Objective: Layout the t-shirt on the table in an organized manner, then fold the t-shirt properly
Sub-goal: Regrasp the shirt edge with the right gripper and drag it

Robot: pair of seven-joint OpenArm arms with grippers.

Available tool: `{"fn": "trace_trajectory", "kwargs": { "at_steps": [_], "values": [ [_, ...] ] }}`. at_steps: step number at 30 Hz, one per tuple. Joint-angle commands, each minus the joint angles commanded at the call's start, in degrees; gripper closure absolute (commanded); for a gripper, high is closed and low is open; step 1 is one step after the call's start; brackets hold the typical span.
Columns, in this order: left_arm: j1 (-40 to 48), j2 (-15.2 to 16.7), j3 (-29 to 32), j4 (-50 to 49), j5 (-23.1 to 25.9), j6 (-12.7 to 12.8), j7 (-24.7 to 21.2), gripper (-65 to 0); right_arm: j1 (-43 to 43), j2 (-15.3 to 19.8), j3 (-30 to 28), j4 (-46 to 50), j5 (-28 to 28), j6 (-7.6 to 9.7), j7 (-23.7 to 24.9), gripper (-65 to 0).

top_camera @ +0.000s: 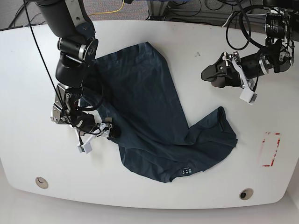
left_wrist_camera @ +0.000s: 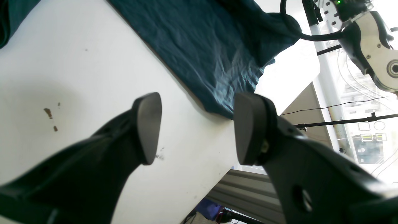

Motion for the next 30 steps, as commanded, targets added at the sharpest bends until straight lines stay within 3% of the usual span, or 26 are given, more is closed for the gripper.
{"fn": "trace_trajectory", "kwargs": {
  "at_steps": [4, 8, 12, 22, 26, 30],
  "values": [
    [0.0, 0.0, 0.0, 0.0, 1.14, 0.0, 0.0, -33.9, -1.05, 0.0, 0.0, 0.0, 0.0, 0.0, 0.0, -33.6],
    [-0.09, 0.09, 0.0, 0.0, 2.64, 0.0, 0.0, -33.9, -2.81, 0.35, 0.0, 0.09, 0.0, 0.0, 0.0, -13.8],
    [-0.09, 0.09, 0.09, 0.0, 2.73, 0.0, 0.0, -33.9, -5.36, 1.76, 0.18, 2.11, 0.35, 0.0, -0.09, 0.0],
    [-0.26, 1.58, 0.26, -0.09, 2.81, 0.0, 0.0, -34.4, -16.35, 2.81, 0.53, 19.52, 0.53, 0.0, -3.34, -0.2],
    [-3.34, 1.58, 5.98, -0.7, 2.81, 0.0, 0.0, -34.4, -22.86, 2.37, 0.62, 30.86, 0.53, 0.0, -6.77, -0.3],
    [-6.07, 1.41, 12.04, -2.64, 2.81, 0.0, 0.0, -34.4, -27.43, 0.88, 0.62, 38.33, 0.26, 0.0, -7.21, -0.6]
  ]
}}
